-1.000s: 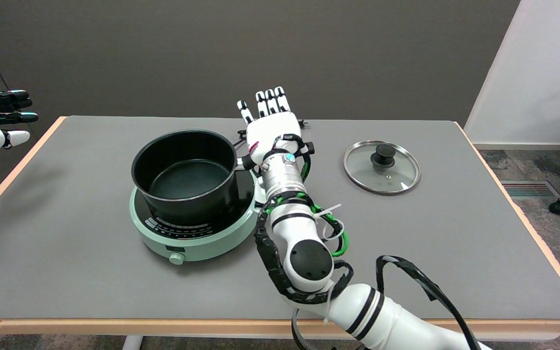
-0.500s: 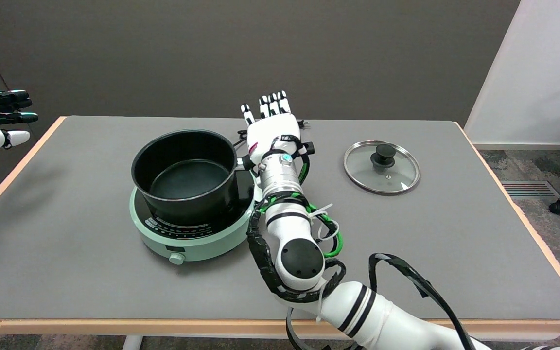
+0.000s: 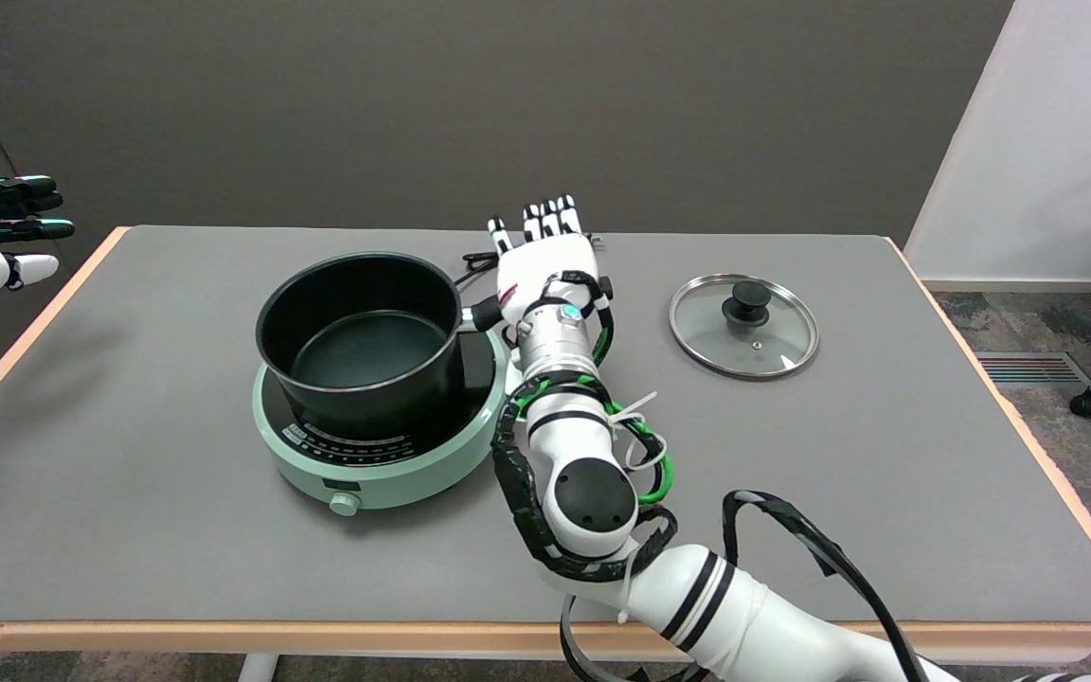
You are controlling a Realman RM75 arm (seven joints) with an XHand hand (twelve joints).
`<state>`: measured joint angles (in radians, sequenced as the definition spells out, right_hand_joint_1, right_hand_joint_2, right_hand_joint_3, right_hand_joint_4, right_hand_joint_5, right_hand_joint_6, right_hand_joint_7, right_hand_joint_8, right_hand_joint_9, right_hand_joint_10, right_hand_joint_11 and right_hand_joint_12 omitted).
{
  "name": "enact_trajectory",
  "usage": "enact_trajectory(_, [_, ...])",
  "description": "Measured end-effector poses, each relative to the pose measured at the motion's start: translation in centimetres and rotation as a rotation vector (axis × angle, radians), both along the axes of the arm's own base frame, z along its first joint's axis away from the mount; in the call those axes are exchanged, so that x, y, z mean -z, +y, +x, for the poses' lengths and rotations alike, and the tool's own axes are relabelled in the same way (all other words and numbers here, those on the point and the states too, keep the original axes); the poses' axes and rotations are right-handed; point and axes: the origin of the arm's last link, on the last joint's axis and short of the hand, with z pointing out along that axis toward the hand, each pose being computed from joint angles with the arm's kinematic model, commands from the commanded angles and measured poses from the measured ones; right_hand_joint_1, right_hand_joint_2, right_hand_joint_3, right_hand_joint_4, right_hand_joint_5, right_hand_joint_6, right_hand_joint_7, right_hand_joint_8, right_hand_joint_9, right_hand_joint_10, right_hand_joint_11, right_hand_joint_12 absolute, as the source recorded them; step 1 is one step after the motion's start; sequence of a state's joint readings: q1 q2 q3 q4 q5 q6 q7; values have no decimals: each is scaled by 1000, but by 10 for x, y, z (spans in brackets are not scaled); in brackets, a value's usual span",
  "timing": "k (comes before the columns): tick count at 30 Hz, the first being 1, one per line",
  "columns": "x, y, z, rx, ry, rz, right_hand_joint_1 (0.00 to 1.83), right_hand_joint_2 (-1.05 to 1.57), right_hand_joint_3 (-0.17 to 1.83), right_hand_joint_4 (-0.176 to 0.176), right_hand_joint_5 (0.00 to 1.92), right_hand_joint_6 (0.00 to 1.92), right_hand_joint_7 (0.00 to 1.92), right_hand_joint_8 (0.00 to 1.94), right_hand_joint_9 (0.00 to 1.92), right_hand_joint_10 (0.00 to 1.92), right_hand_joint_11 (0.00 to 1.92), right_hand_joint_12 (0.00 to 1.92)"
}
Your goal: Pick up the soup pot.
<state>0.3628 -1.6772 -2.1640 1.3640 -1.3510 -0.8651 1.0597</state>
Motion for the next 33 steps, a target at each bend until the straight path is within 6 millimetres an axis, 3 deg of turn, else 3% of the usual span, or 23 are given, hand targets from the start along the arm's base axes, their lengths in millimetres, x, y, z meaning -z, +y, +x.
enact_trajectory(6, [-3, 0, -3, 13, -12, -8, 1157, -949, 1833, 176, 123, 123, 123, 123, 123, 123, 123, 123])
enact_trajectory(14, [-4, -1, -5, 21, -19, -11, 1199, -763, 1816, 176, 623, 623, 623, 623, 623, 623, 623, 623])
enact_trajectory(20, [-5, -1, -6, 25, -23, -13, 1130, -615, 1451, 176, 896, 896, 896, 896, 896, 896, 896, 896])
enact_trajectory(21, [-5, -1, -6, 25, -23, -13, 1132, -587, 1357, 132, 934, 934, 934, 934, 934, 934, 934, 934])
enact_trajectory(22, [-5, -1, -6, 25, -23, -13, 1136, -566, 1286, 49, 960, 960, 960, 960, 960, 960, 960, 960])
enact_trajectory(27, [-5, -2, -6, 25, -23, -9, 1152, -386, 848, -22, 1169, 1169, 1169, 1169, 1169, 1169, 1169, 1169])
enact_trajectory(31, [-4, -3, -5, 23, -22, -2, 1183, -313, 686, -85, 1356, 1356, 1356, 1356, 1356, 1356, 1356, 1356])
enact_trajectory(33, [-5, -3, -5, 21, -22, 2, 1197, -267, 662, -97, 1402, 1402, 1402, 1402, 1402, 1402, 1402, 1402])
